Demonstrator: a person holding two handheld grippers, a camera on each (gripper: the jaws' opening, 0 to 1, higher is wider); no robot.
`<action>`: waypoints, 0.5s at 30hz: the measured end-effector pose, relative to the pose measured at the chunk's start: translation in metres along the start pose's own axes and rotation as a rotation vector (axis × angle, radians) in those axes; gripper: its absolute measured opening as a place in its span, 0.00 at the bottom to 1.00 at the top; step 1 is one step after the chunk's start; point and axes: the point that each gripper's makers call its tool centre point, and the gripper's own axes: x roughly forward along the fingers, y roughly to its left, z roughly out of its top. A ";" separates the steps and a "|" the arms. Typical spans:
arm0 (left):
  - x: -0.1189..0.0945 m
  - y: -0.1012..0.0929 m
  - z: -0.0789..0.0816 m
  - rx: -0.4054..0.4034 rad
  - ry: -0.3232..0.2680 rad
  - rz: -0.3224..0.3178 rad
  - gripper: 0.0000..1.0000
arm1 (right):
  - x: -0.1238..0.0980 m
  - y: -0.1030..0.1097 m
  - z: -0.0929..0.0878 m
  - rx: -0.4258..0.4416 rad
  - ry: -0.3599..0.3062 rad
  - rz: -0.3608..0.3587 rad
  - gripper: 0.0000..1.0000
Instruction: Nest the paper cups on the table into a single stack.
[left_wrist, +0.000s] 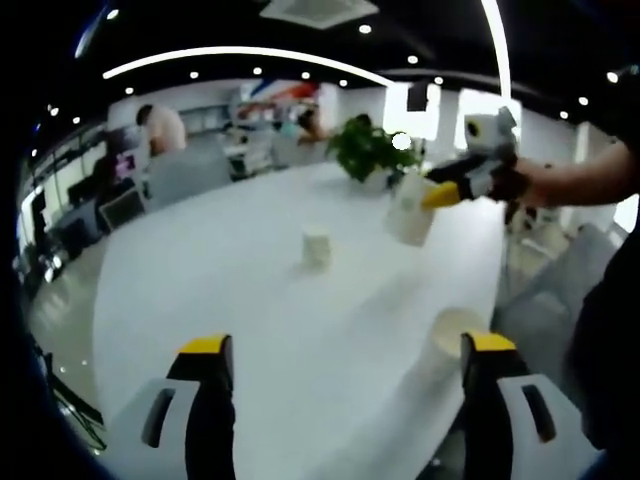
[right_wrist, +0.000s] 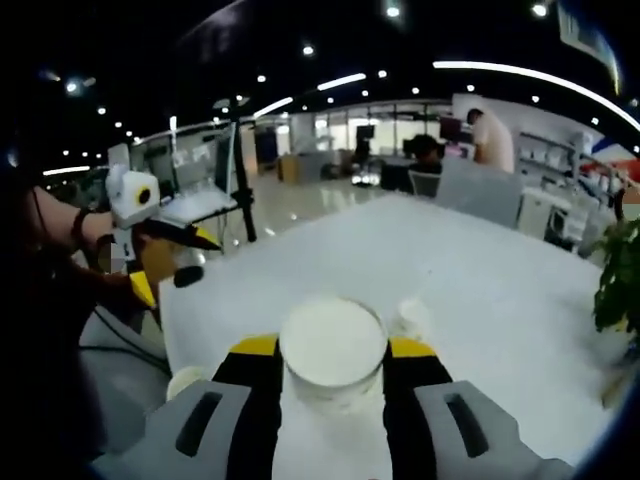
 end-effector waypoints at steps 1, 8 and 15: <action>0.000 -0.001 0.000 0.001 0.002 -0.002 0.93 | -0.002 0.003 0.003 -0.004 -0.007 -0.001 0.35; -0.002 -0.004 0.004 0.012 -0.001 -0.010 0.91 | -0.014 0.021 0.029 -0.019 -0.070 0.016 0.35; -0.002 -0.006 0.008 -0.001 -0.019 -0.016 0.91 | -0.021 0.036 0.043 -0.014 -0.102 0.038 0.35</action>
